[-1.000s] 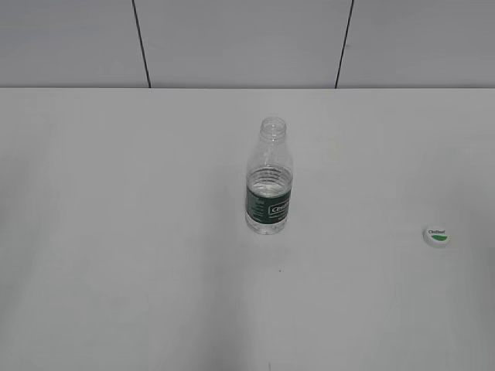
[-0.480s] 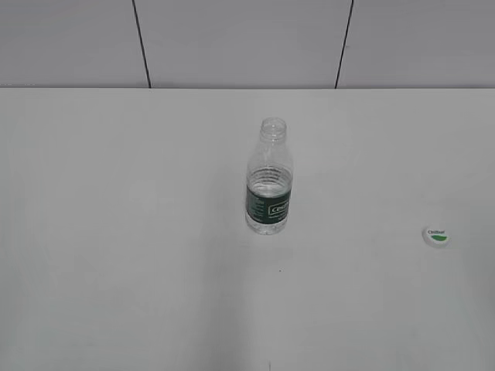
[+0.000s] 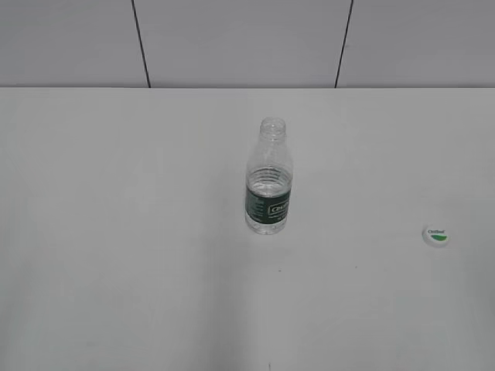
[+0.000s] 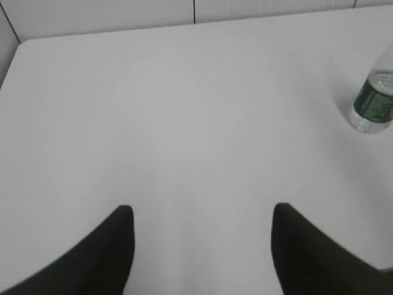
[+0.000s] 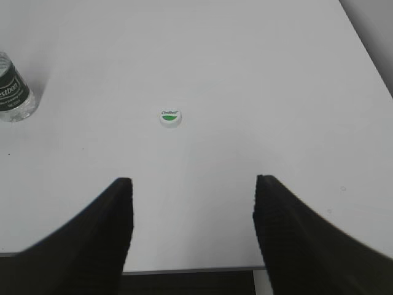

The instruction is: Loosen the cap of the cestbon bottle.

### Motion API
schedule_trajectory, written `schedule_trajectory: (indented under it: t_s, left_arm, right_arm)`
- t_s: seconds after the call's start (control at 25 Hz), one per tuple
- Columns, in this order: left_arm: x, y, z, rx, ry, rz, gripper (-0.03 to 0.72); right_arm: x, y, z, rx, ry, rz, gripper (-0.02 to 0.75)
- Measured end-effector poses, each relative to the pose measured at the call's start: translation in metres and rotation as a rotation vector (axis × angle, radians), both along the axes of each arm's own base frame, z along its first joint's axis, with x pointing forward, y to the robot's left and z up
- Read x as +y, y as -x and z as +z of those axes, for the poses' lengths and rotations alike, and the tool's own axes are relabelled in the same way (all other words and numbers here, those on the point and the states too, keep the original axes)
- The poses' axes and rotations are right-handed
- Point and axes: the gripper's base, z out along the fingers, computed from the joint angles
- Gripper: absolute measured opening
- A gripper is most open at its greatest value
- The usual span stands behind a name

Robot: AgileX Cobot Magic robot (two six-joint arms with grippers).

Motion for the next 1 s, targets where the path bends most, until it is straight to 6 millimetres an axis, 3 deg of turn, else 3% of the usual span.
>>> schedule_trajectory:
  t_s: [0.48, 1.0]
  left_arm:
    - [-0.0005, -0.0006, -0.0014, -0.019, 0.009, -0.011, 0.415]
    - [0.0007, 0.0009, -0.0014, -0.02, 0.013, -0.138, 0.395]
  right_arm:
    - [0.0002, -0.0001, 0.0002, -0.002, -0.002, 0.001, 0.48]
    - [-0.0018, 0.0, 0.0003, -0.005, 0.024, -0.088, 0.48]
